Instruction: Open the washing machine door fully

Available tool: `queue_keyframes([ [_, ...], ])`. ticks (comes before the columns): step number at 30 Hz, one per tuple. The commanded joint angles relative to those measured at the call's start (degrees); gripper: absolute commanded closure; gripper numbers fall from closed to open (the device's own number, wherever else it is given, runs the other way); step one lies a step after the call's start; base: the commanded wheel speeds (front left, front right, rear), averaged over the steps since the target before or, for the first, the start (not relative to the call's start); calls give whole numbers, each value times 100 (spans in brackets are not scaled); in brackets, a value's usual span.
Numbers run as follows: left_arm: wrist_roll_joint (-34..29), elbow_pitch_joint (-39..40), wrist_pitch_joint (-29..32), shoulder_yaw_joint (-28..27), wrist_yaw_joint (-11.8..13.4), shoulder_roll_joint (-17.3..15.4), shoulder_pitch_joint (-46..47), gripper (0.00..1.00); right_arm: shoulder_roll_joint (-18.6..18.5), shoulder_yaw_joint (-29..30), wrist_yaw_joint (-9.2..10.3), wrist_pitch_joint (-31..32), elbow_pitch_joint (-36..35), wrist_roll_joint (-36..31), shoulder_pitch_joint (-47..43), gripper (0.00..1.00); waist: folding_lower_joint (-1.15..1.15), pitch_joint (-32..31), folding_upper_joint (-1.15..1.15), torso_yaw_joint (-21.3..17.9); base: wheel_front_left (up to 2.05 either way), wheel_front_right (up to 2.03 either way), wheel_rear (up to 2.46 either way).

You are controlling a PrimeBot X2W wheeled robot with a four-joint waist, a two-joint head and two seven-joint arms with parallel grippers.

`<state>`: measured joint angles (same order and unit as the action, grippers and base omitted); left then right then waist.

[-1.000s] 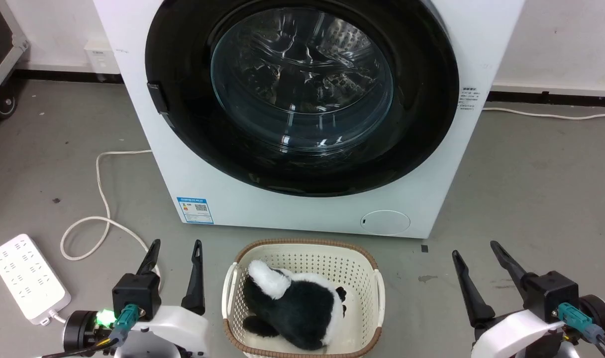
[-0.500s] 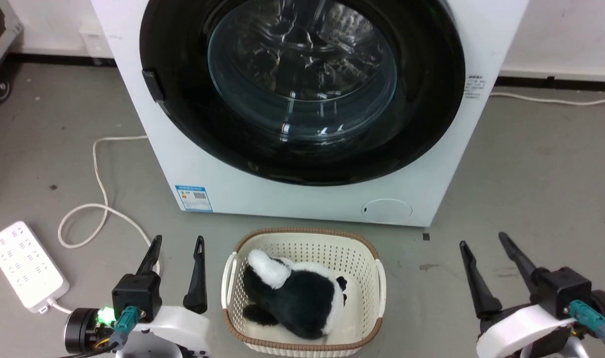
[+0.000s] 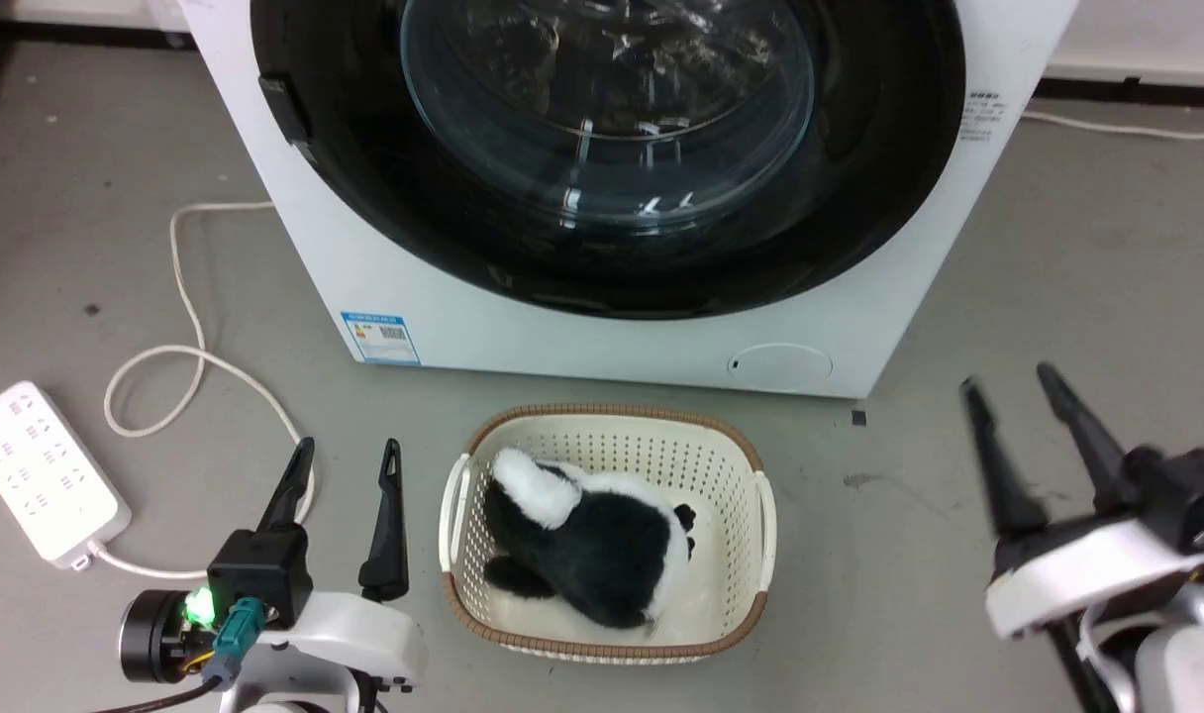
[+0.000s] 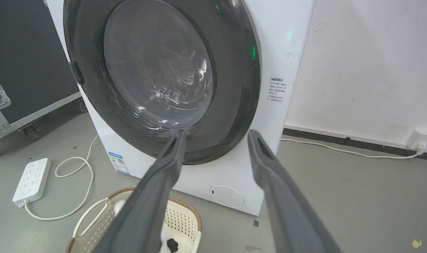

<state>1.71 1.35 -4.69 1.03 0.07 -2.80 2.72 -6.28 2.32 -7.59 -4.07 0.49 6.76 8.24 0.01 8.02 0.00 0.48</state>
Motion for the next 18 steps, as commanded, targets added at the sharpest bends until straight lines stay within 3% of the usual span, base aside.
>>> queue_keyframes([
  [1, 31, 25, -69, -8, 28, -3, 136, 0, -81, 56, 3, 7, 17, 110, 202, 100, -1, 63, 0, 2, 0, 0, 0],
  [18, 68, 81, -272, -43, 18, -4, 248, 0, -110, 904, 5, 658, 485, 1386, 1516, 100, -1, 430, 0, 49, 0, 0, 0],
])
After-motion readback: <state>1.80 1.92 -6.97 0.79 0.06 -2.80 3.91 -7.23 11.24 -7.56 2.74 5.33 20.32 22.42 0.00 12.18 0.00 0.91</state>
